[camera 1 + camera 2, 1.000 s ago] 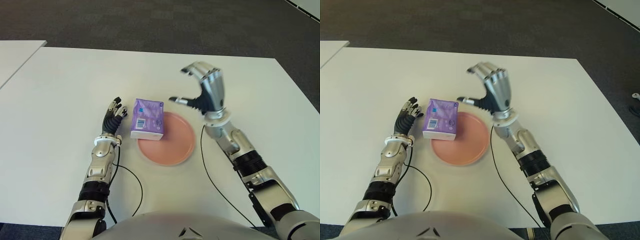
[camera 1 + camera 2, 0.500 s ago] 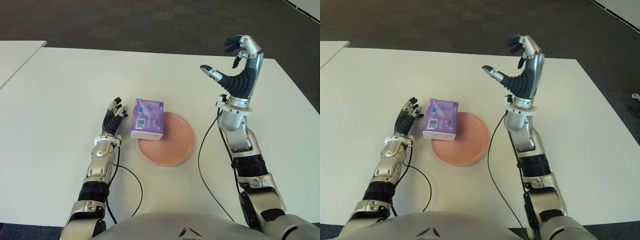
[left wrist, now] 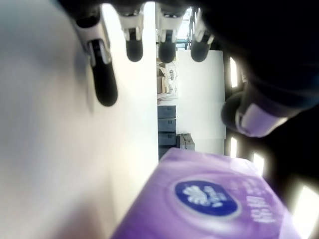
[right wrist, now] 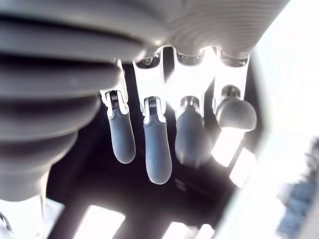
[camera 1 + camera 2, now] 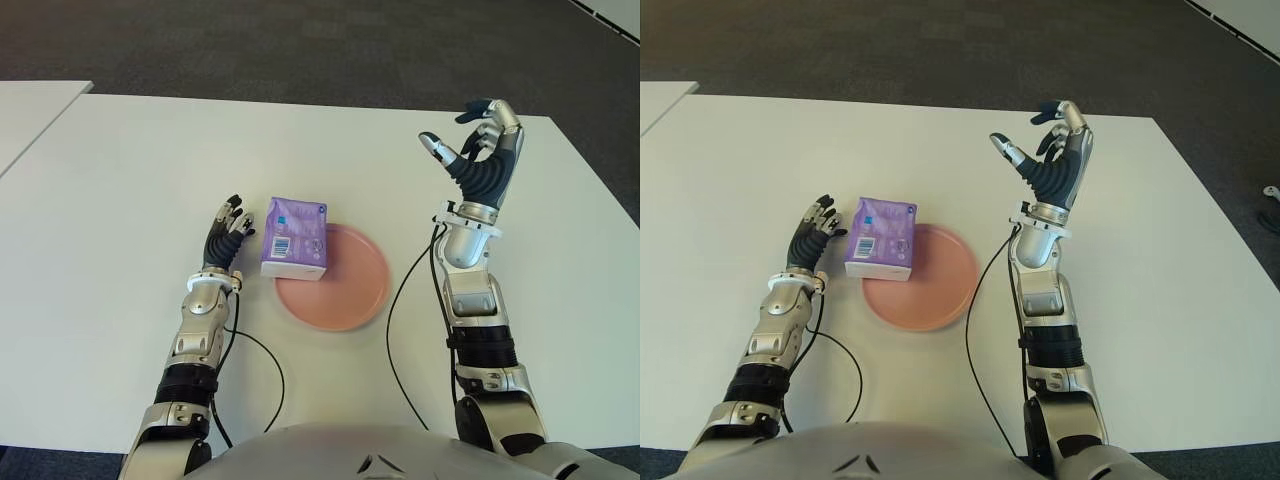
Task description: Put the tissue paper into the plate.
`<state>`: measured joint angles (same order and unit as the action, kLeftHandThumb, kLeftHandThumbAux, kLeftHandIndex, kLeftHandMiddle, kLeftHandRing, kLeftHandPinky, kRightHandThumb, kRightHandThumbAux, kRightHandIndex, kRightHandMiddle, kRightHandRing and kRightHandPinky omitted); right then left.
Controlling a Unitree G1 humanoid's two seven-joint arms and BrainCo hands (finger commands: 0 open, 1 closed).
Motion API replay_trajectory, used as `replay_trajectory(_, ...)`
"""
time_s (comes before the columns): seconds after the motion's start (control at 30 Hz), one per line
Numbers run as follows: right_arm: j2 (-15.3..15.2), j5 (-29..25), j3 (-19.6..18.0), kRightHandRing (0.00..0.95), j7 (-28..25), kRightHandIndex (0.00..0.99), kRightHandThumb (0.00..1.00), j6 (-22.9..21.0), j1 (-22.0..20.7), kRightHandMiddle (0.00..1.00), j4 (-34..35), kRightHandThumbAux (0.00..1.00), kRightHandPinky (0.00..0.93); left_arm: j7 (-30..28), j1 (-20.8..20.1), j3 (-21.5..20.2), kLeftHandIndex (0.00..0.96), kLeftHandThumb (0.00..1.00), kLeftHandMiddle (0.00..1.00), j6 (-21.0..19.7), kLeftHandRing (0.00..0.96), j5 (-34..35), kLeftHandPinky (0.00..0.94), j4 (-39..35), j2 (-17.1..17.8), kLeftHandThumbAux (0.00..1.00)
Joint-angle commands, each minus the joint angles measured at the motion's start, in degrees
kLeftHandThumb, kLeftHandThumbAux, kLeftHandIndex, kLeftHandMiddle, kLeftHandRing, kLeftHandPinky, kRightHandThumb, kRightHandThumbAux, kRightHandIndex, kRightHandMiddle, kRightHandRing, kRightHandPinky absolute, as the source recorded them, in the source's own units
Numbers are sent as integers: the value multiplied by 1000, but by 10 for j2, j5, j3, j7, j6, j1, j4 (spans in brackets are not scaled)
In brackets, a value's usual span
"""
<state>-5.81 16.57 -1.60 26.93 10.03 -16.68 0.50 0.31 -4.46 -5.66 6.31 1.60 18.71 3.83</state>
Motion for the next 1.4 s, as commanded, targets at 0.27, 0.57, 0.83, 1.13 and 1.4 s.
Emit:
replay_trajectory(0.27,15,-218,-62,293,-199,412,713,3,44,345,-126,717,188,-2,38,8,0,0,11,-29,0,-6,0,5,-1,504)
replay_trajectory(0.57,18,-221,-72,224,-219,405,669,10,43,292,-133,730,126,-4,39,7,0,0,8,-27,0,-3,0,4,-2,504)
replay_trajectory(0.83,32,-242,-33,60,-305,94,125,-12,125,81,-150,632,32,-6,38,8,0,0,0,-28,0,-4,0,5,1,501)
replay_trajectory(1.13,14,-267,-34,1,-385,3,4,-29,151,2,-139,573,0,-9,38,9,0,0,1,-30,0,-5,0,2,4,500)
replay_trajectory(1.4,-20,-260,-36,0,-448,0,0,30,177,0,-167,528,0,-15,40,12,0,0,0,-30,0,-7,0,0,10,482)
